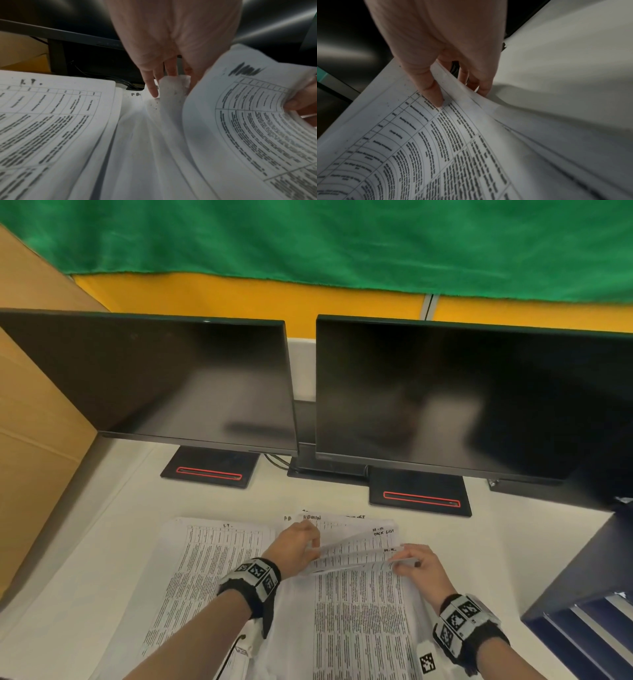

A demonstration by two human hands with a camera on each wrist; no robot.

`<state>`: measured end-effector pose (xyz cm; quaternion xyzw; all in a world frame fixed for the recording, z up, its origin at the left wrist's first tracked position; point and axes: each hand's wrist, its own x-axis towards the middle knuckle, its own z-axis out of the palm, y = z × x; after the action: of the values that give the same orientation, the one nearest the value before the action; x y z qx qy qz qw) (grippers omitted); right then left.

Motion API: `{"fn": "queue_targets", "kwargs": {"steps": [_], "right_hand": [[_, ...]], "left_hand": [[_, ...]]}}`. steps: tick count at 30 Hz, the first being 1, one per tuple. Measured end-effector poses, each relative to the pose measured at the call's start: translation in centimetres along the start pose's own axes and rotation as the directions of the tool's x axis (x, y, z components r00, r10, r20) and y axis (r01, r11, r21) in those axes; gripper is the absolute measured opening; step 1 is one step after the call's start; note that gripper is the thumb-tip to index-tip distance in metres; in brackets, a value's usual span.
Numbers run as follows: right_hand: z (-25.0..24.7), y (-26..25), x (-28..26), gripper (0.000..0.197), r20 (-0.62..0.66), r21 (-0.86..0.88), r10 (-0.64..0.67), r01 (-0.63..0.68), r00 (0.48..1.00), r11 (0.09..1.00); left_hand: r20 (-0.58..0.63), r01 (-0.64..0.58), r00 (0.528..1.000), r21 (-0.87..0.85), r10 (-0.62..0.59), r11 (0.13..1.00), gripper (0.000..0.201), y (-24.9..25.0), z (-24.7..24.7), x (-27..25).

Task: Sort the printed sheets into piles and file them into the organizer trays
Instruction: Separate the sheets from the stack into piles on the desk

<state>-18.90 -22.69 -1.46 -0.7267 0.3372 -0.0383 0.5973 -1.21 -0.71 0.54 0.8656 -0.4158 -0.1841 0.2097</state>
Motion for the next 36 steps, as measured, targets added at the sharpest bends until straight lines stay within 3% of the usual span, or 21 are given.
{"fn": "queue_targets", "kwargs": {"steps": [8, 11, 14, 20, 25, 31, 36], "right_hand": [[0.0, 0.2, 0.4, 0.036, -0.017, 0.022, -0.001, 0.001, 1.000, 1.000], [-0.1, 0.1, 0.4, 0.031, -0.017, 0.020, 0.005, -0.005, 1.000, 1.000], [-0.2, 0.0, 0.4, 0.023, -0.027, 0.000, -0.019, 0.019, 0.999, 1.000], [0.0, 0.0, 0.6, 0.036, 0.001, 0.011, -0.036, 0.035, 0.999, 0.999], [-0.1, -0.2, 0.6, 0.024, 0.001, -0.022, -0.021, 0.021, 1.000, 1.000], [0.4, 0.0, 0.4, 0.040, -0.015, -0.013, -0.041, 0.041, 0.999, 0.999], [0.3, -0.2, 0.1, 0.026, -0.026, -0.035, -0.047, 0.046, 0.999, 0.998]], "left_hand": [[-0.015, -0.082, 0.996, 0.046, 0.083, 0.996, 0.010, 0.2, 0.4, -0.8], [0.020, -0.067, 0.997, -0.014, 0.068, 0.998, 0.005, 0.9, 0.2, -1.0], [0.040, 0.002, 0.999, -0.112, 0.003, 0.994, 0.027, 1.0, 0.6, -1.0], [0.042, -0.060, 0.997, 0.013, 0.059, 0.998, 0.021, 0.8, 0.7, -0.8], [0.049, -0.072, 0.996, 0.044, 0.070, 0.996, 0.026, 0.9, 0.8, -0.9], [0.005, -0.109, 0.994, 0.056, 0.109, 0.992, 0.027, 0.9, 1.1, -1.4], [-0.061, -0.204, 0.975, 0.133, 0.213, 0.970, 0.025, 0.9, 1.4, -1.8]]}}
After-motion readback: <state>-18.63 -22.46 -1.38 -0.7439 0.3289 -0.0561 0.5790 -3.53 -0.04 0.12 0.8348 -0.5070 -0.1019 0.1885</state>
